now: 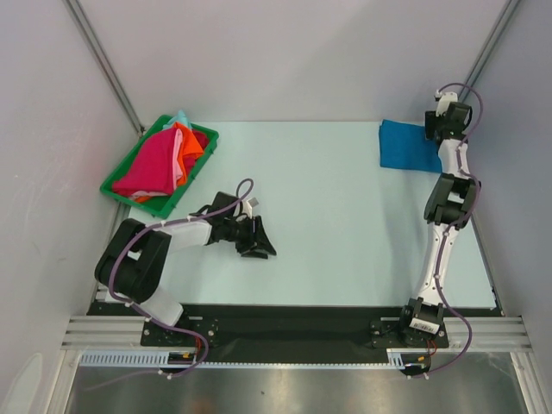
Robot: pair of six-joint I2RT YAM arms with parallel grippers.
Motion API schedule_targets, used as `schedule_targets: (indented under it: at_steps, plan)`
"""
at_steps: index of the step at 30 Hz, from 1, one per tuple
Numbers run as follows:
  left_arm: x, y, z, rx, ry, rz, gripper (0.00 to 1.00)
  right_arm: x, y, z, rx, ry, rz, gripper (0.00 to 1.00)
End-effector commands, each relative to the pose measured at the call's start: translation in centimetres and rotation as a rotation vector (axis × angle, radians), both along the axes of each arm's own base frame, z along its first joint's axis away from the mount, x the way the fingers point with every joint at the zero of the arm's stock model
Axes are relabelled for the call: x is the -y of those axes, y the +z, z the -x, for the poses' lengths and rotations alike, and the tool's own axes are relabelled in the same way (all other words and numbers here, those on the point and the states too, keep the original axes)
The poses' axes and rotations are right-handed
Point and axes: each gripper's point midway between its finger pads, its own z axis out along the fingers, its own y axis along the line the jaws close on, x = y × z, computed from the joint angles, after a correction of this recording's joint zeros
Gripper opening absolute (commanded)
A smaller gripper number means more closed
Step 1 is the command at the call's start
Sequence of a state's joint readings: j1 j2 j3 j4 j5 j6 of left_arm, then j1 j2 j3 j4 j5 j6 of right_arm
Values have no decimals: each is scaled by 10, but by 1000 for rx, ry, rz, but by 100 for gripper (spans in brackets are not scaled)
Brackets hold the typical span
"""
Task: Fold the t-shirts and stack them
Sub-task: Neatly place the folded tshirt to the corner, then reset both grippers
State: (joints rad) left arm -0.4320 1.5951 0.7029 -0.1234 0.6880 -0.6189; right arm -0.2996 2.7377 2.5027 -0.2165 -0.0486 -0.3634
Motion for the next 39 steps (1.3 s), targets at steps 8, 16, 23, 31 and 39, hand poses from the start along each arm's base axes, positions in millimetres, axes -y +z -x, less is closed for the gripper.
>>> schedule_targets:
  at_steps: [8,16,23,31,39]
  plan:
    - [4,57,-6,140,35,51,49,-133,162,9,137,-27,19,100]
    - [-12,89,26,174,203,176,57,-372,148,165,-152,300,-664,100]
    - [-29,99,64,205,342,365,66,-428,114,343,-276,276,-923,100]
    - [-40,100,85,202,447,654,72,-376,82,472,-272,121,-1132,100]
    - [-35,123,104,232,323,835,77,-367,40,536,-285,86,-1348,100]
